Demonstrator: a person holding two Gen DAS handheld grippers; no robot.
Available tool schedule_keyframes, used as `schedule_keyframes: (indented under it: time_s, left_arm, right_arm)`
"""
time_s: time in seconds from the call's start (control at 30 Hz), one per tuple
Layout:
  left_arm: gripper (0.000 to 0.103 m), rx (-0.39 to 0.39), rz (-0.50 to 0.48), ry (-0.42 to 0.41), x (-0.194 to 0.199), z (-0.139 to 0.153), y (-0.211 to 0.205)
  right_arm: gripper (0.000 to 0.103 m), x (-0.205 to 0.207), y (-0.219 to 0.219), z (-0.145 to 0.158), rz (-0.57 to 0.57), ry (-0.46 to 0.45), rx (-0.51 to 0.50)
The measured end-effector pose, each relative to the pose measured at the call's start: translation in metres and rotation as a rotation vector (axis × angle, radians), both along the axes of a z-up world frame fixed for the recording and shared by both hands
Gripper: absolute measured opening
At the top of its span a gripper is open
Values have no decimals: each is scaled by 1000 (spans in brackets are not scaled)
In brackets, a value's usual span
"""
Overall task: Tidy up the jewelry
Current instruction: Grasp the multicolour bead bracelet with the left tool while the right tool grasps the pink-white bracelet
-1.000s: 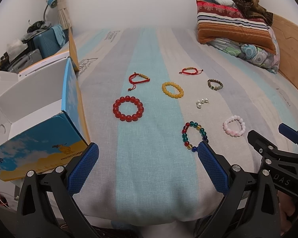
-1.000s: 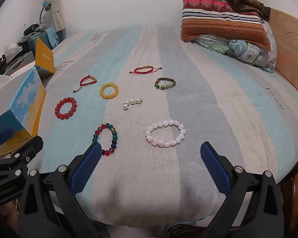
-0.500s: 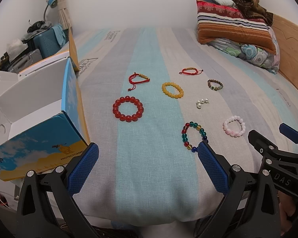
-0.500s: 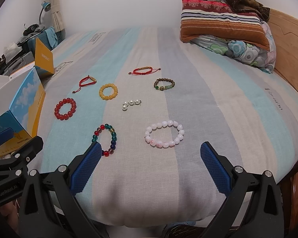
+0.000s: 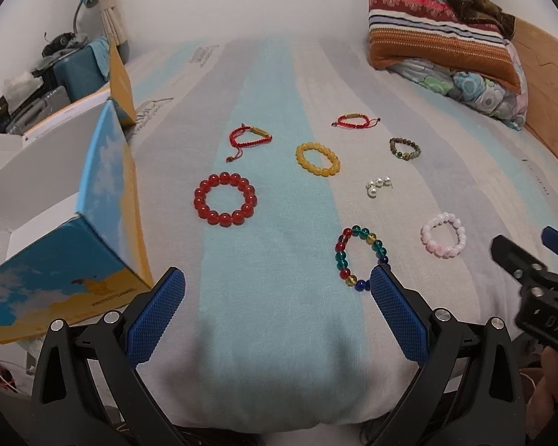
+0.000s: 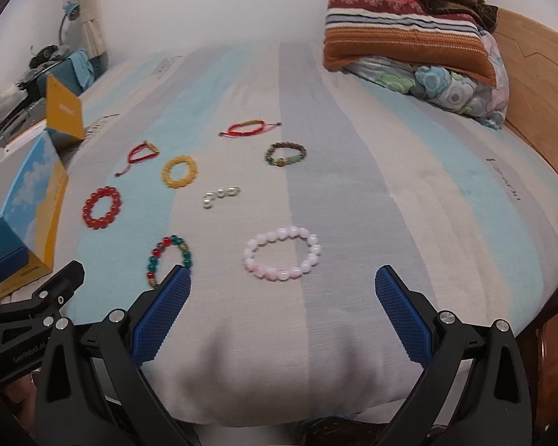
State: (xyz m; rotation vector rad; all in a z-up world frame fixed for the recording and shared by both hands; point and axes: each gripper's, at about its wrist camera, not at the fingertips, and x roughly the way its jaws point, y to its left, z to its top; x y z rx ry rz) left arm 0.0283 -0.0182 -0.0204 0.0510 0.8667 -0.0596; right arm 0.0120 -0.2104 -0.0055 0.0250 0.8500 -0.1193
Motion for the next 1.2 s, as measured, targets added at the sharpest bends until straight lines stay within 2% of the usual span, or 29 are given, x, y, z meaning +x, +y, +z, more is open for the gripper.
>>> schedule_keyframes:
  time_s: [0.2, 0.37, 0.5, 0.67, 0.83, 1.03, 1.07, 1.2]
  left_arm:
    - [97, 9, -24, 57, 27, -16, -19]
    - [97, -1, -65, 127, 49, -39, -38]
    - [97, 12, -70, 169, 62, -55, -48]
    - [97, -24, -93, 220, 74, -70, -54]
    - [97, -29, -101, 252, 83, -83, -56]
    - [97, -26, -114, 265, 86, -85, -56]
    - [95, -23, -114, 267, 86, -85, -56]
    - [85, -22, -111, 268, 85, -84, -54]
  right_arm:
    - [96, 19, -23, -7, -35, 50, 7]
    - [95, 52, -39, -23, -43, 131, 48]
    - [88, 79, -44, -47, -42, 223, 80]
    - [79, 99, -45, -75, -41, 326, 128]
    - [66, 105, -42, -89, -41, 380, 134]
    - [46, 104, -44, -90, -65, 378, 140]
    - [44, 103, -45, -90, -70, 379, 139]
    - [25, 103, -49, -90, -90, 383, 142]
